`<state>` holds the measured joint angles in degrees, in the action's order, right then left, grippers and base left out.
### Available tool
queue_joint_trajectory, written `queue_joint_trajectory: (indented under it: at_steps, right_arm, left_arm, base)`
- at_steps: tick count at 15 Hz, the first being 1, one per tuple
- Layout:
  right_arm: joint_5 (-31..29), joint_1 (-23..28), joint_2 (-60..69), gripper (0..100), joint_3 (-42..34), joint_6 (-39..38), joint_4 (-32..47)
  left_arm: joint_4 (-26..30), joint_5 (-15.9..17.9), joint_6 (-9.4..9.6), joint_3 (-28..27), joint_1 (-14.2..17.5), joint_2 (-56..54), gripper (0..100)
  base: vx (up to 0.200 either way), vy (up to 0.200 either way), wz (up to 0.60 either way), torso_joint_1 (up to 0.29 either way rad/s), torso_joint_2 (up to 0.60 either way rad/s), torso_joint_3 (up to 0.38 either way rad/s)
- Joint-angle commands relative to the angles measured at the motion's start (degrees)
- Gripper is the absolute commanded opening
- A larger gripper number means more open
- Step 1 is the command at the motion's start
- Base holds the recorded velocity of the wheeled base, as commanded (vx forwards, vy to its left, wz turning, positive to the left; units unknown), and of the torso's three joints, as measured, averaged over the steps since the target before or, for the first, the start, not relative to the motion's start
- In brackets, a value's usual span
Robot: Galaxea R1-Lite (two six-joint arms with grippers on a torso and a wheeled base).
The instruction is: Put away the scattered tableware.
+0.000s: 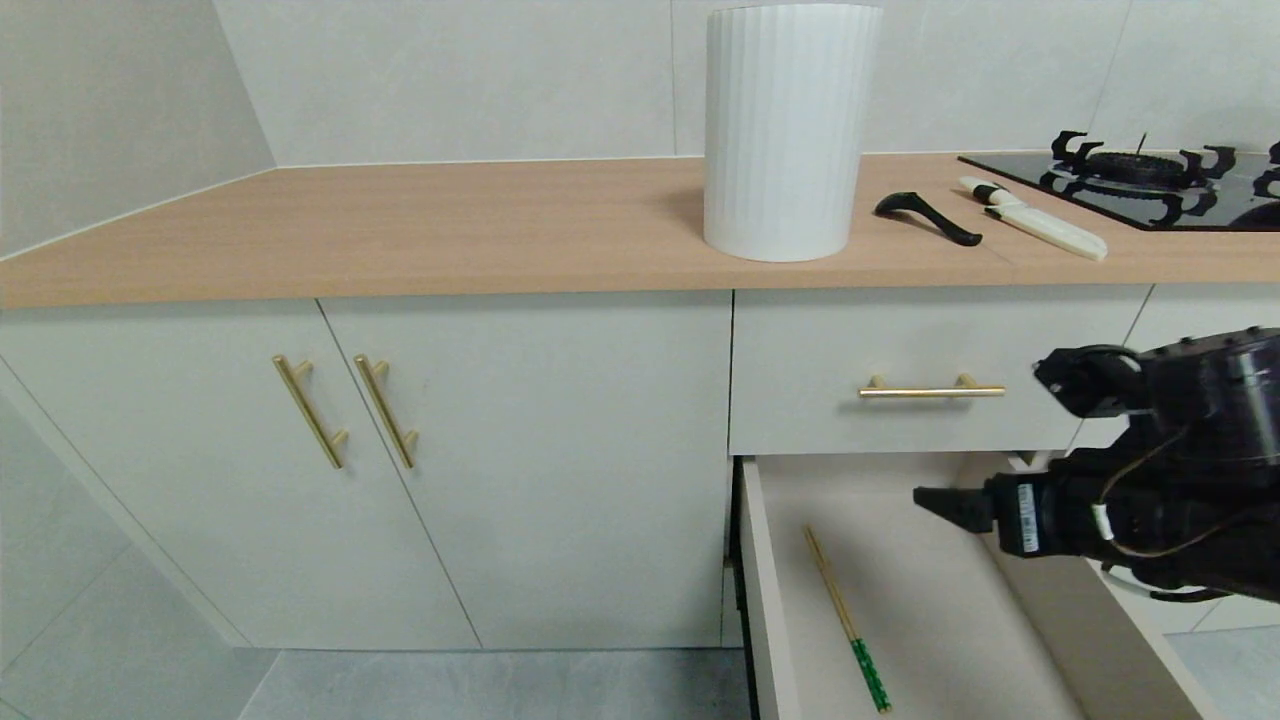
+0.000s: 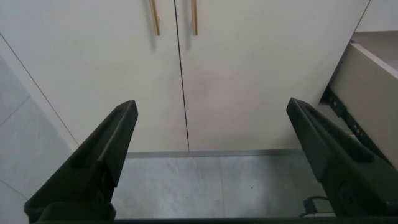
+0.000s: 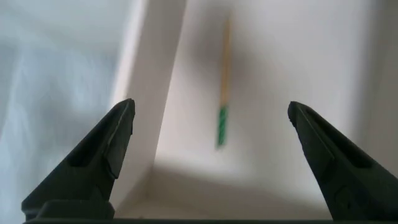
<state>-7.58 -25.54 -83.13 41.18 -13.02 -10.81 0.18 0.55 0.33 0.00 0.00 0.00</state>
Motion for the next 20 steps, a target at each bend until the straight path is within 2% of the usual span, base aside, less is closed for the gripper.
queue_joint_trajectory:
  at_steps: [1, 11, 15, 20]
  right_arm:
    - [-0.42, 3.04, 7.89, 100, -0.22, 1.77, -1.84]
    - [-1.38, 4.97, 7.54, 100, -1.10, 4.67, -3.78]
    - [-1.38, 5.15, 7.19, 100, -1.72, 5.64, -3.78]
    - [-1.38, 5.15, 7.01, 100, -1.72, 5.64, -3.78]
  left_arm:
    - [-0.01, -0.02, 0.02, 0.00, 0.00, 0.00, 100]
    - [-0.01, 0.07, 0.02, 0.00, 0.00, 0.00, 100]
    - [-0.01, -0.02, 0.02, 0.00, 0.00, 0.00, 100]
    - [-0.01, -0.02, 0.02, 0.00, 0.00, 0.00, 100]
  base:
    - [0.000, 0.000, 0.00, 0.000, 0.00, 0.000]
    - [0.000, 0.000, 0.00, 0.000, 0.00, 0.000]
    - [0.000, 0.000, 0.00, 0.078, -0.24, -0.250]
    - [0.000, 0.000, 0.00, 0.138, -0.50, -0.310]
